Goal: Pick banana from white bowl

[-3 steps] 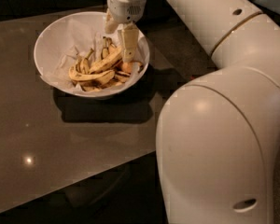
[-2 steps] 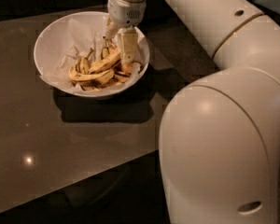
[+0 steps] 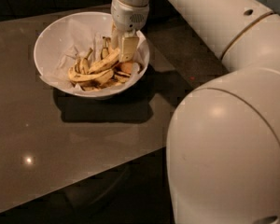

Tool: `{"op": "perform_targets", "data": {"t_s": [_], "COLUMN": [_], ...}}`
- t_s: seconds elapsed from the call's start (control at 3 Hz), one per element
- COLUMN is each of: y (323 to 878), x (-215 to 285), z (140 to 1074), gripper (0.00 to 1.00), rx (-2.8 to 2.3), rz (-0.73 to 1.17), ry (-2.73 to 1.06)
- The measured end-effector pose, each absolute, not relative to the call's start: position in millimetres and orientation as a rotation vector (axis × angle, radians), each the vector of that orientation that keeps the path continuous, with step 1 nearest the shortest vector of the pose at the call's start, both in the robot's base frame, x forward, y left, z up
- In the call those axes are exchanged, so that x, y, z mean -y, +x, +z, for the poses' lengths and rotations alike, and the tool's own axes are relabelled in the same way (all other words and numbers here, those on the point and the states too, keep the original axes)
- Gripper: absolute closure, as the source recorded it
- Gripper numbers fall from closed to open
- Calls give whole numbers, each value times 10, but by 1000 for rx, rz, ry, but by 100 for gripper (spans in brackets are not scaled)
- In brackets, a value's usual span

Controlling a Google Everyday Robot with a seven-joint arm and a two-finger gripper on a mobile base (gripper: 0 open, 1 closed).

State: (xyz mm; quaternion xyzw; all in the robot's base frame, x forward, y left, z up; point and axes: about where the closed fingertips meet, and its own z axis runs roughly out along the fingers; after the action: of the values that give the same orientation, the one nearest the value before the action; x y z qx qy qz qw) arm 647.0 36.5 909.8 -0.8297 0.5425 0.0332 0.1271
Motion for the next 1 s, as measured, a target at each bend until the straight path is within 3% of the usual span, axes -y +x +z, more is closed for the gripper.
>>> {"op": "perform_targets", "data": {"t_s": [0.33, 0.67, 1.0], "y": [6485, 6486, 6496], "x": [-383, -383, -420], "z": [9095, 9097, 9186], "gripper": [88, 100, 100], "rx": [-1577, -1577, -1546], "rz": [95, 95, 71], "ry": [-2412, -2412, -2390]}}
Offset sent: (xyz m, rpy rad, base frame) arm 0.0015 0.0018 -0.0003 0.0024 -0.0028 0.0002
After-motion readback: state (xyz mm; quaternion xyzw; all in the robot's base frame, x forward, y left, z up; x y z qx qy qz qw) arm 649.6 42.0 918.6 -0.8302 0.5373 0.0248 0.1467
